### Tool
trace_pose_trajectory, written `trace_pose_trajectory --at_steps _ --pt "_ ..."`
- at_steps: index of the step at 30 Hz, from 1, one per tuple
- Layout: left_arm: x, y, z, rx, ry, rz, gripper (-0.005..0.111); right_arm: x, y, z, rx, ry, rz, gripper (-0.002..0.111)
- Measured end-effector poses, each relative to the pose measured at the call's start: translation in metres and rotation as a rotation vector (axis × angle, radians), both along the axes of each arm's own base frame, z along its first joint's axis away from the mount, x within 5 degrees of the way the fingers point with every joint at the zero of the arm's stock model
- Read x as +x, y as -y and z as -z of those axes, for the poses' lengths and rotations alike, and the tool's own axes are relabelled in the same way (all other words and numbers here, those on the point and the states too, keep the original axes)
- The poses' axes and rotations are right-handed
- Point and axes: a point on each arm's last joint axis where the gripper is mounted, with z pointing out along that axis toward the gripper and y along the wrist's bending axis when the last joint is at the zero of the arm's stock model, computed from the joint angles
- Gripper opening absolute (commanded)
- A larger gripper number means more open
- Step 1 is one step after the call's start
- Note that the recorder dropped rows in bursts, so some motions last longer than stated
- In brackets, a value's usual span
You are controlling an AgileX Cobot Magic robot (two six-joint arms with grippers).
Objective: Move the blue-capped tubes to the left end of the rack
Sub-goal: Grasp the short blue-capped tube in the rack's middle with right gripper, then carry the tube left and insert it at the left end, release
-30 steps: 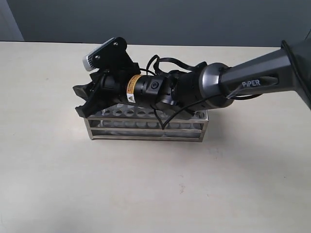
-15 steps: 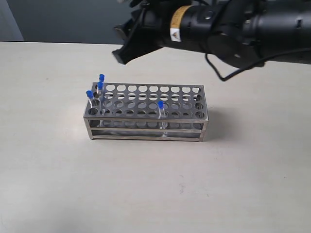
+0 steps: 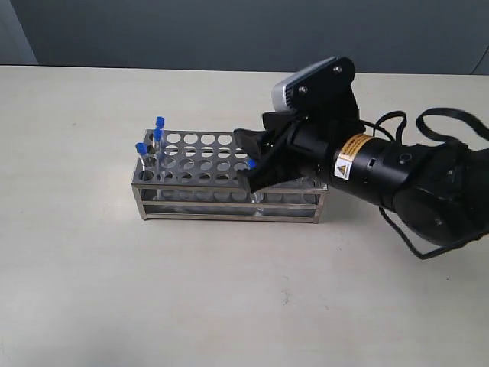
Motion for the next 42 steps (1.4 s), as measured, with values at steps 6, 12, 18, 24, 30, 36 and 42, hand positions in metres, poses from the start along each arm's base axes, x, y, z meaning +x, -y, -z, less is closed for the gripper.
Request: trace_pose_trajectory --at_steps 6,12,18,24,30,36,42 --pt "0.0 0.0 0.0 0.0 0.0 0.0 0.0 0.008 -0.005 0.024 0.001 -0.014 0.012 0.047" --pt "0.0 0.0 0.0 0.0 0.0 0.0 0.0 0.011 -0.006 0.052 -0.029 -0.068 0.024 0.047" --pt "0.0 0.0 0.0 0.0 0.0 0.0 0.0 0.013 -0.007 0.068 -0.039 -0.088 0.025 0.041" --pt "0.0 0.0 0.0 0.0 0.0 0.0 0.0 0.014 -0.008 0.069 -0.028 -0.078 0.025 0.0" --pt "0.0 0.0 0.0 0.0 0.0 0.0 0.0 0.015 -0.007 0.057 0.004 -0.039 0.029 0.0" --pt "0.0 0.0 0.0 0.0 0.0 0.0 0.0 0.018 -0.013 0.011 0.007 0.076 -0.023 0.0" --pt "0.0 0.0 0.0 0.0 0.0 0.0 0.0 0.034 -0.03 -0.047 0.085 0.221 -0.084 0.0"
